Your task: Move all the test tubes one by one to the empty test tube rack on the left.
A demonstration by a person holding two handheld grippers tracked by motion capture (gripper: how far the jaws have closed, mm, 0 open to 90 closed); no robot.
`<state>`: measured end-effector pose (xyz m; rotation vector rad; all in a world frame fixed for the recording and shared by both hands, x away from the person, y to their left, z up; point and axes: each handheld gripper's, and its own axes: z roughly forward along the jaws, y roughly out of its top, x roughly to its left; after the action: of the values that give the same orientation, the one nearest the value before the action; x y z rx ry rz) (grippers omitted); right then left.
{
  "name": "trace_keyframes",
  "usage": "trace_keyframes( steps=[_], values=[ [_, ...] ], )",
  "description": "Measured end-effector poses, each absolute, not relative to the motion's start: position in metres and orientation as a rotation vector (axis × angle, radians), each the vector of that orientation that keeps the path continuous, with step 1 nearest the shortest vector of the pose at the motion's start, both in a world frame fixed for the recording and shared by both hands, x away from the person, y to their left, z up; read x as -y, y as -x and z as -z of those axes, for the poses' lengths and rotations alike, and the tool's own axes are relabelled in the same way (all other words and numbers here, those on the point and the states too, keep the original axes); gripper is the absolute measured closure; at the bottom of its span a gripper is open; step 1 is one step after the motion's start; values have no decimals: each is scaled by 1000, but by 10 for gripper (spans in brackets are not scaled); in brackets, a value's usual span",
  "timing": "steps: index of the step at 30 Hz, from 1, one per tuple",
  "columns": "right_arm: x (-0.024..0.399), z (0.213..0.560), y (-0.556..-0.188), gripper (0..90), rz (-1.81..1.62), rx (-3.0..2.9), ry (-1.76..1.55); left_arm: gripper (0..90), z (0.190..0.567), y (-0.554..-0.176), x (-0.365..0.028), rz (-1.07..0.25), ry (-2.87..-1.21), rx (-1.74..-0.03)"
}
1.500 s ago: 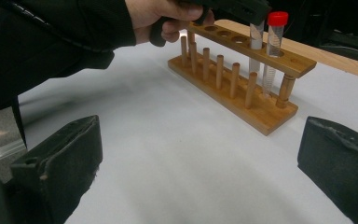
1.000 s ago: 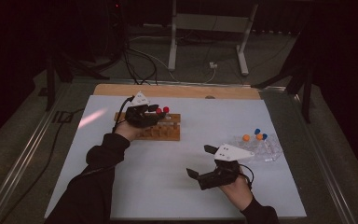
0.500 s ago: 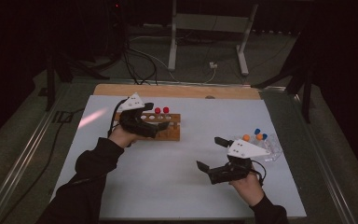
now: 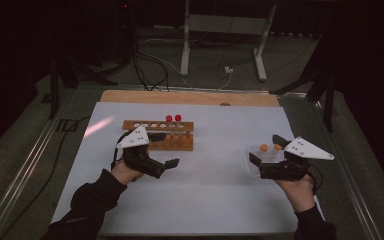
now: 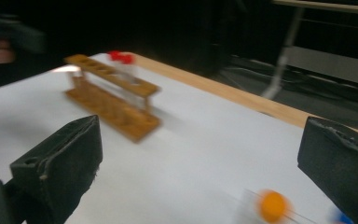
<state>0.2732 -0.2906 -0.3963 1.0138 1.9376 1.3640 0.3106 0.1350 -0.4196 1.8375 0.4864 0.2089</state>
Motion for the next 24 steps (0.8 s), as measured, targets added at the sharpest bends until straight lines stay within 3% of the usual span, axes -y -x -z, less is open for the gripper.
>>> trace_keyframes(
  steps=[7,9,12,24],
  values=[
    [309,414,-274,169,-1279,-1889,-1092,12,427,-296,-138,-208,-1839,-470],
    [312,419,-276,269,-1251,-1902,-1106,12,429,-293,-138,-212,-1837,-468],
    [312,426,-279,347,-1186,-1948,-1116,12,430,-291,-137,-207,-1835,-466],
    [310,454,-295,506,-1063,-2038,-1215,12,434,-291,-136,-206,-1844,-447]
  ],
)
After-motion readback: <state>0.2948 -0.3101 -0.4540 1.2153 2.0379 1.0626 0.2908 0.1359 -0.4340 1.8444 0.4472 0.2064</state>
